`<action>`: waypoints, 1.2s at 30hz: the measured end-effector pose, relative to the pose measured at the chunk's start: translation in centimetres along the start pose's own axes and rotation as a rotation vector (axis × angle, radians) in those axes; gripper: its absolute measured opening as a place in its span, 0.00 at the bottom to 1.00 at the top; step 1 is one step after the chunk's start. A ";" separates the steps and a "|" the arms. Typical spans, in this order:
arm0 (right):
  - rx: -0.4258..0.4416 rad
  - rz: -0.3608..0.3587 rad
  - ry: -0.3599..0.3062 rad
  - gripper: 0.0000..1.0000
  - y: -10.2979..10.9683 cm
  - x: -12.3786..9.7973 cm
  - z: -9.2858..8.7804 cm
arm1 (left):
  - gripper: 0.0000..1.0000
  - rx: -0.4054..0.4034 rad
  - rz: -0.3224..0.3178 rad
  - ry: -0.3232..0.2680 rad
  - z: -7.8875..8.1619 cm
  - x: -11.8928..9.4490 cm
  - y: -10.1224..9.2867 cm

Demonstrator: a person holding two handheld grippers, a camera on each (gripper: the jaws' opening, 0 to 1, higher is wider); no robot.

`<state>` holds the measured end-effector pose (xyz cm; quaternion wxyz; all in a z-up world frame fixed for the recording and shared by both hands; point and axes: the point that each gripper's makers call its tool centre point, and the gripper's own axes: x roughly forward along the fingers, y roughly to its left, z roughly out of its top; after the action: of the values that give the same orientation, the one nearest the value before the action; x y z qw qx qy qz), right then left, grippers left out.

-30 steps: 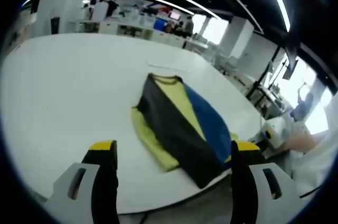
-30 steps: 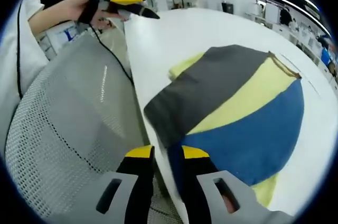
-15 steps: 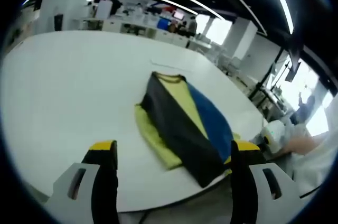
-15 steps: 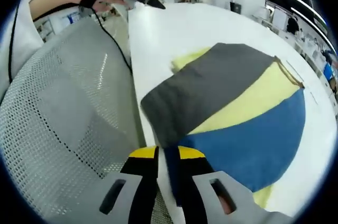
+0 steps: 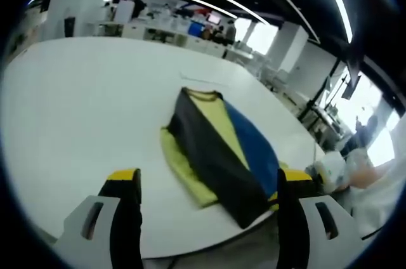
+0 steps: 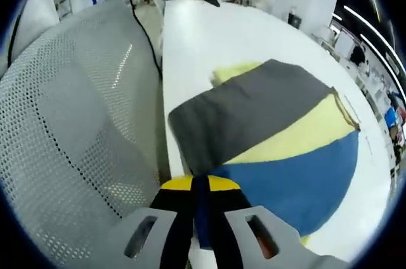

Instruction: Fold the garment on the visible template until the final outline fits inside the template.

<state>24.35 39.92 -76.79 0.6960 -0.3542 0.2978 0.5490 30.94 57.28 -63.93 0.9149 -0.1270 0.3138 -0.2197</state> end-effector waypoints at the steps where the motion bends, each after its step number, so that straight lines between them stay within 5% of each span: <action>1: -0.008 0.011 0.001 0.03 0.3 0.1 0.1 | 0.85 0.001 -0.003 0.000 0.0 0.0 0.0; 8: 0.010 0.000 0.001 0.02 0.0 0.1 0.0 | 0.85 0.009 -0.016 0.007 0.2 0.3 0.0; 16: 0.289 0.016 -0.010 0.02 -0.5 -0.3 -0.1 | 0.85 0.020 -0.037 0.011 0.6 0.4 -0.4; 24: 0.539 -0.016 -0.128 0.02 -2.3 -2.8 0.4 | 0.85 0.026 -0.055 0.012 0.6 0.6 -0.6; 36: 0.606 -0.069 -0.178 0.02 -3.8 -6.2 0.5 | 0.84 0.041 -0.090 -0.013 1.3 0.4 -2.2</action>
<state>26.71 36.29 -70.88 0.8115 -0.0912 0.3733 0.4402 31.36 55.32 -62.32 0.9085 -0.1238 0.2973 -0.2661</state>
